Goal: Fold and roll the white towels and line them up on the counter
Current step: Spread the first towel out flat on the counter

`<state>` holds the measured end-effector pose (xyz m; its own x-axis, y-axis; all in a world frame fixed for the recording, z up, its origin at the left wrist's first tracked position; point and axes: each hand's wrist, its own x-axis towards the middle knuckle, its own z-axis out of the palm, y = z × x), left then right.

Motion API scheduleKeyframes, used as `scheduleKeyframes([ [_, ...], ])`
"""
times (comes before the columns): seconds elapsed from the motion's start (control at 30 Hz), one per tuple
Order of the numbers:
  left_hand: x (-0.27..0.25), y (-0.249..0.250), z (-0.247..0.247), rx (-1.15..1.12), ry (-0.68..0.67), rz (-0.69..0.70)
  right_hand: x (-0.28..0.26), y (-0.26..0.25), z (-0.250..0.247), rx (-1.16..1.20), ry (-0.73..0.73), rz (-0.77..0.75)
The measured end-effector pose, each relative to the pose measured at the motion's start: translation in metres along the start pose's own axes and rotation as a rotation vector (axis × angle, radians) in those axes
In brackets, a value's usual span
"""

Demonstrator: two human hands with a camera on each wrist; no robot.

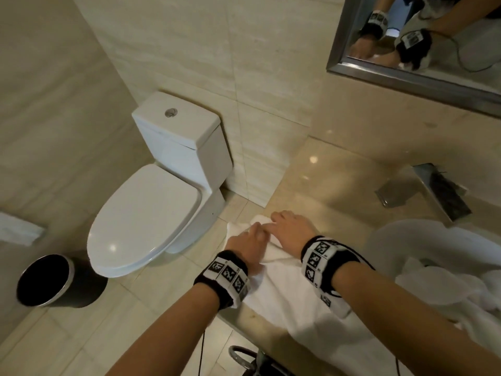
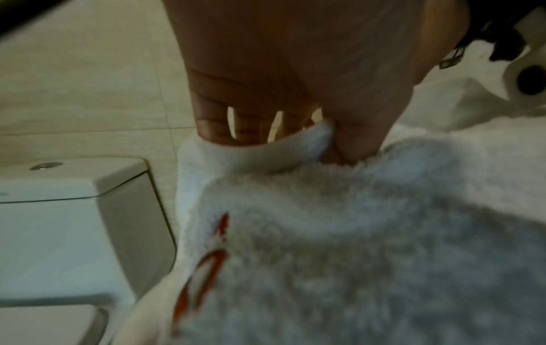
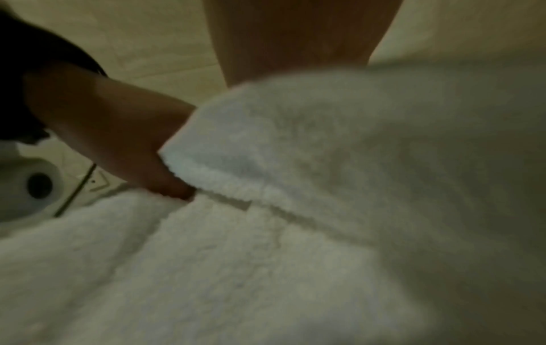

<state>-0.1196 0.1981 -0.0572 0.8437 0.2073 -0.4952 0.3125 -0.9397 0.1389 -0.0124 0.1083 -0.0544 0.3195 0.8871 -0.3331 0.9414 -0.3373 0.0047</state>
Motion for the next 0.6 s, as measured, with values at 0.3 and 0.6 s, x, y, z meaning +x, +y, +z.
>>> scheduleKeyframes([
  [0.3, 0.012, -0.019, 0.004, -0.007, -0.008, -0.037, 0.025, 0.03, -0.002, 0.127, -0.081, 0.333],
  [0.6, 0.046, -0.046, -0.01, -0.991, -0.263, -0.377, 0.0, 0.03, 0.019, 0.405, -0.198, 0.109],
])
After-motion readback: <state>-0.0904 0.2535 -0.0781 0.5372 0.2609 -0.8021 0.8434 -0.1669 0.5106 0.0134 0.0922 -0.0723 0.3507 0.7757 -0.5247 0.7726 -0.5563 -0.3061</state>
